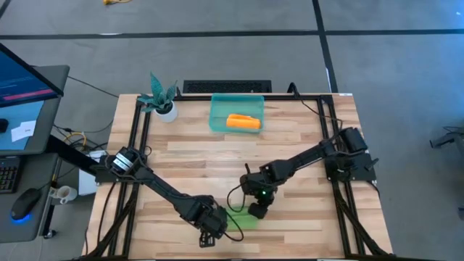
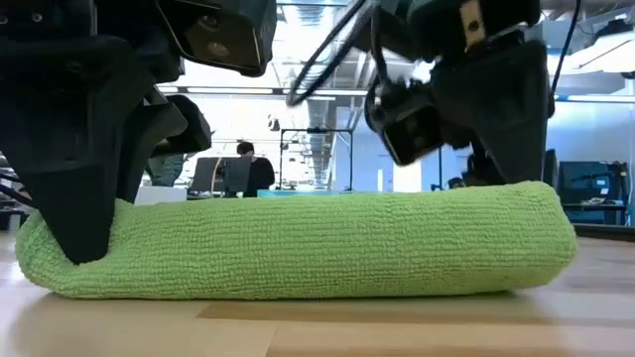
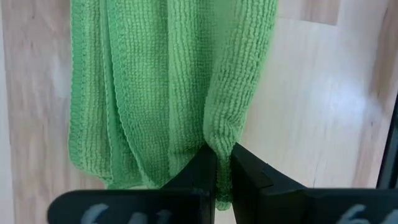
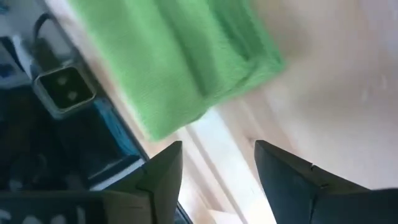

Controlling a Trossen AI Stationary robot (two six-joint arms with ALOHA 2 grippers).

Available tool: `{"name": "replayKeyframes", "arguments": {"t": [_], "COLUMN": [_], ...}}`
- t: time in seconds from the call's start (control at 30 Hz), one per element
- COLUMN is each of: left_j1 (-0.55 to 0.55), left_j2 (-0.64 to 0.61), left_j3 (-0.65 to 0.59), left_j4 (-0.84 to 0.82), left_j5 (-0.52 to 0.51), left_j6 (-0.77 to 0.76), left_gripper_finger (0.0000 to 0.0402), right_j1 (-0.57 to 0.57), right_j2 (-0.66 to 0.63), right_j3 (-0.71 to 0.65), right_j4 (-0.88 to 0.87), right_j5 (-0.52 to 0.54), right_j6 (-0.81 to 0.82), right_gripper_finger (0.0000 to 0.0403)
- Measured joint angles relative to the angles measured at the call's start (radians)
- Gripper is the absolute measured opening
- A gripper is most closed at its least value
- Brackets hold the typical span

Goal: Roll microfiber towels into tight, uniform cylinder then place into a basket
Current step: Roll the green microfiber cloth

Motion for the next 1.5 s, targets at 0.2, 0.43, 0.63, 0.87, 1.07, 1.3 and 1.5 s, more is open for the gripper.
{"name": "replayKeyframes", "arguments": {"t": [0.2, 0.43, 0.63, 0.87, 1.07, 1.3, 1.5], "left_j1": [0.0, 0.0, 0.001, 0.002, 0.002, 0.003, 0.002], "left_j2": [0.0, 0.0, 0.0, 0.0, 0.0, 0.0, 0.0], "left_j3": [0.0, 0.0, 0.0, 0.0, 0.0, 0.0, 0.001], "left_j4": [0.002, 0.005, 0.006, 0.007, 0.009, 0.008, 0.007], "left_j5": [-0.003, -0.001, 0.004, 0.004, 0.013, 0.013, 0.013], "left_j6": [0.002, 0.005, -0.002, -0.022, -0.029, -0.029, -0.026], "left_gripper_finger": [0.0013, 0.0013, 0.0013, 0.0013, 0.0013, 0.0013, 0.0013], "right_j1": [0.077, 0.231, 0.343, 0.42, 0.419, 0.416, 0.416], "right_j2": [-0.062, -0.077, -0.076, -0.047, -0.04, 0.003, 0.076], "right_j3": [0.001, 0.002, 0.004, 0.003, 0.004, 0.005, 0.007], "right_j4": [0.011, 0.247, 0.342, 0.322, 0.314, 0.342, 0.328], "right_j5": [0.085, 0.317, 0.595, 0.935, 0.961, 0.961, 0.992], "right_j6": [-0.15, -0.218, -0.371, -0.64, -0.68, -0.669, -0.64], "right_gripper_finger": [0.0224, 0.0223, 0.0221, 0.0216, 0.0216, 0.0215, 0.0214]}}
